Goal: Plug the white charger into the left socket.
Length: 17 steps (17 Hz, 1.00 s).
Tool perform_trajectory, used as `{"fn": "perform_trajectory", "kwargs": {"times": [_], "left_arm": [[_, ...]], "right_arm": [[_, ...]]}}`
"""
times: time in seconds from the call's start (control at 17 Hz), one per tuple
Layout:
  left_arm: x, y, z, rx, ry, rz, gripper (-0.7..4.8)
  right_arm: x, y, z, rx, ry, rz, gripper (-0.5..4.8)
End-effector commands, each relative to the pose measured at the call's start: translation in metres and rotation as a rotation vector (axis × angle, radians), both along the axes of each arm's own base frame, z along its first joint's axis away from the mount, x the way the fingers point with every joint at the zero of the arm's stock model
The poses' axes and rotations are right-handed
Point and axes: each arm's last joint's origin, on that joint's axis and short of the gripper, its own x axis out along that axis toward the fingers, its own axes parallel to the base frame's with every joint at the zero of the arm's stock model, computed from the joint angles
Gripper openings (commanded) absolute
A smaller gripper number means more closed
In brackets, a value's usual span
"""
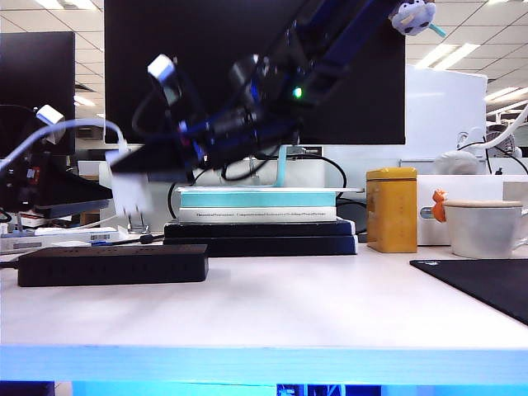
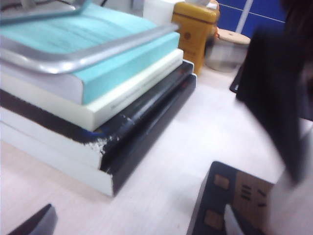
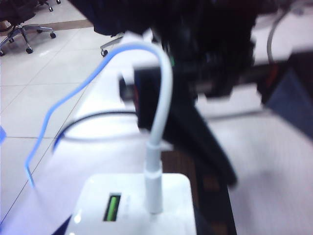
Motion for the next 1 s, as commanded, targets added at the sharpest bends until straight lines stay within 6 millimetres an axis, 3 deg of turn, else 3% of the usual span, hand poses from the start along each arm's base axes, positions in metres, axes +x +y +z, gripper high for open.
{"fn": "perform_trajectory", "kwargs": {"times": [0.06, 0.47, 1.0], "left_arm": [[0.001, 0.0, 0.005, -0.008, -0.009, -0.006, 4.79], [0.001, -0.001, 0.005, -0.007, -0.013, -0.008, 4.79], [0.001, -0.002, 0.005, -0.007, -0.014, -0.011, 4.79]], "right_arm": [[0.004, 0.002, -0.01, 0.013, -0.026, 0.012, 2.11], [0.012, 0.004, -0.012, 0.037, -0.121, -0.041, 2.11], [0.016, -0.003, -0.014, 0.02, -0.105, -0.061, 2.11]]}}
